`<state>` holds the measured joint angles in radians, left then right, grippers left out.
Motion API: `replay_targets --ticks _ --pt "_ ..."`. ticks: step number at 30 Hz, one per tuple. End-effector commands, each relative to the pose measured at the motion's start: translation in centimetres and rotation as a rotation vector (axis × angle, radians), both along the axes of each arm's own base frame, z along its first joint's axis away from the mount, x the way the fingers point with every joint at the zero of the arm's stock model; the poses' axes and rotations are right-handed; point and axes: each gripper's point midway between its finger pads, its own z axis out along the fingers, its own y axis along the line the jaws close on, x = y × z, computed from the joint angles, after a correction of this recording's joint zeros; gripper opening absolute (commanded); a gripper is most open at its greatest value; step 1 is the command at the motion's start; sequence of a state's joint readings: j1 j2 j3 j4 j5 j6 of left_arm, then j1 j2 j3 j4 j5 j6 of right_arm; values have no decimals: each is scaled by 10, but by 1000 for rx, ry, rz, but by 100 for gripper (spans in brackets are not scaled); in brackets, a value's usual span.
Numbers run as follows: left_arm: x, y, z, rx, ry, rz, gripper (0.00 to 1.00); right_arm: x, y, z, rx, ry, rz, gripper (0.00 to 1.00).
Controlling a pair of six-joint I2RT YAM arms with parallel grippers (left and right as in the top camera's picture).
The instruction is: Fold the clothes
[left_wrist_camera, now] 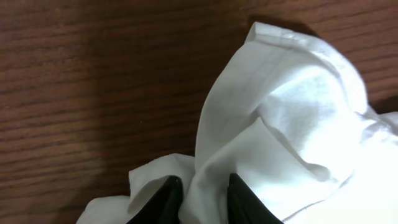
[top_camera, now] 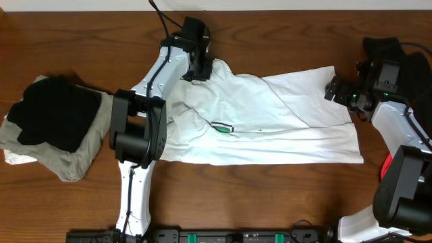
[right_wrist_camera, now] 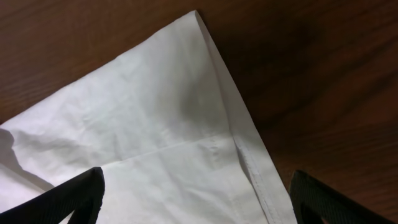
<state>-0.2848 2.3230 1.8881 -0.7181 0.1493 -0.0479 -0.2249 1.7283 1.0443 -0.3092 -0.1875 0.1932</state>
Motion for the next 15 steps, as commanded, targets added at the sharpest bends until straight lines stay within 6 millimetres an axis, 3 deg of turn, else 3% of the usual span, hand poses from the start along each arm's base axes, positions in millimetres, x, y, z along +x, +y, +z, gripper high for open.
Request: replay_targets --ticks 1,7,11,15 --pt "4 -4 31 -5 -54 -12 26 0 5 -7 1 16 22 93" --pt "-11 -10 26 8 -5 -31 26 0 5 -7 1 17 22 93" --pt "-10 -16 27 4 -17 -40 6 0 5 -7 1 17 22 93" --pt "-8 -17 28 5 -26 -45 6 -1 5 -8 2 21 22 93"
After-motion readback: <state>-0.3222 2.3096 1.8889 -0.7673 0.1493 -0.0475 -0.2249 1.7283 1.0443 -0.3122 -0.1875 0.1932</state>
